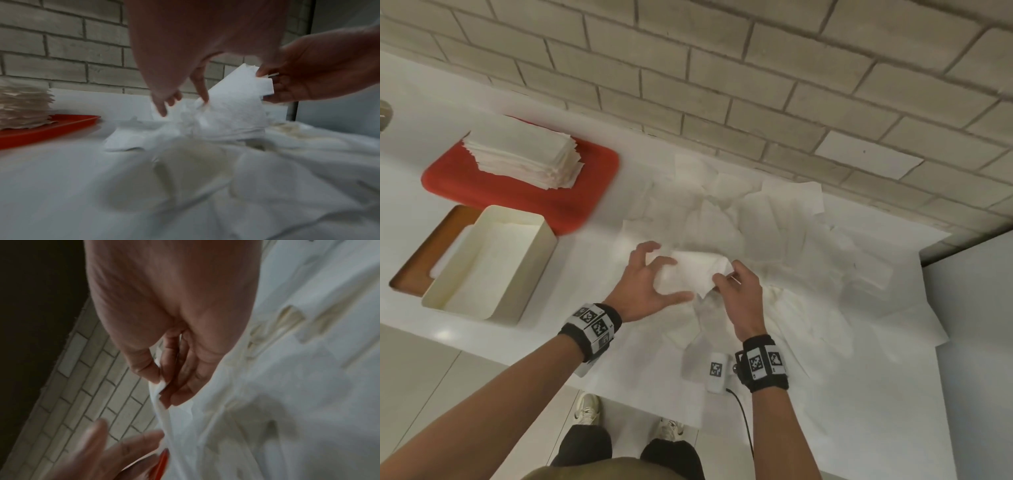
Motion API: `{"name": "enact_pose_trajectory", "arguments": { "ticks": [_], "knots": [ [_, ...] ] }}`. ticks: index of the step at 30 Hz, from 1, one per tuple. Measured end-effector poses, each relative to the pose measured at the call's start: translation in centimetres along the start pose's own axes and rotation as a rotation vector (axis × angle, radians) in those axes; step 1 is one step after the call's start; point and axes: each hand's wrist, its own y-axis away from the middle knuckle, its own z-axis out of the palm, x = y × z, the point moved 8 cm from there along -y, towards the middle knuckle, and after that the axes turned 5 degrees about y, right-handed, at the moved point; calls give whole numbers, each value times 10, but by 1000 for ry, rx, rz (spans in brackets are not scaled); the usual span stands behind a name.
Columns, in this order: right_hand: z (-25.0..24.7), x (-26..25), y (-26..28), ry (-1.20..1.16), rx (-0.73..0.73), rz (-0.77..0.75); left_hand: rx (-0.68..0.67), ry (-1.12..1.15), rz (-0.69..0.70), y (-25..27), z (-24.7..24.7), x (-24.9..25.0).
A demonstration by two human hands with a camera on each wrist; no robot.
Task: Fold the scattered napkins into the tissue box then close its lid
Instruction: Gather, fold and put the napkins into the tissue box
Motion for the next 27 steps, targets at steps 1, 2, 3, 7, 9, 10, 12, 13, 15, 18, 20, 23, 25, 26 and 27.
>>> {"name": "enact_pose_trajectory", "arguments": {
  "ticks": [1, 2, 3, 7, 9, 10, 12, 13, 15, 18, 20, 23, 25, 26, 27],
  "knots": [
    [-1, -12, 4, 13, -16, -43, -81, 82, 25, 3, 4, 12],
    [-1, -26, 8, 37, -39, -92, -149, 139, 61, 6, 8, 24],
    [-2, -40, 12, 66, -65, -143, -175, 167, 95, 8, 9, 34],
    [-15, -85, 22, 139, -83, -320, -20, 237, 170, 6, -15, 45],
    [-30, -98, 21, 112, -42, -348, 19, 304, 140, 6, -29, 39],
    [-37, -101, 20, 95, -21, -345, 15, 379, 102, 7, -36, 35],
    [-45, -99, 15, 71, 14, -327, 44, 538, 40, 13, -53, 30],
    [-45, -96, 13, 68, 35, -317, 72, 603, 18, 17, -62, 29],
    [-36, -83, 11, 66, 72, -273, 71, 690, -51, 27, -66, 24],
    [-6, -57, 13, 58, 26, -161, -56, 769, -252, 41, -40, 2],
    [12, -43, 14, 72, -26, -89, -127, 814, -402, 49, -16, -19],
    [21, -35, 15, 75, -71, -82, -99, 746, -420, 55, -12, -36],
    [16, -29, 14, 83, -72, -91, -57, 677, -384, 59, -27, -43],
    [13, -24, 14, 114, -75, -84, -47, 665, -374, 62, -36, -47],
    [13, -16, 14, 168, -80, -68, -35, 648, -369, 65, -47, -53]
  ]
}}
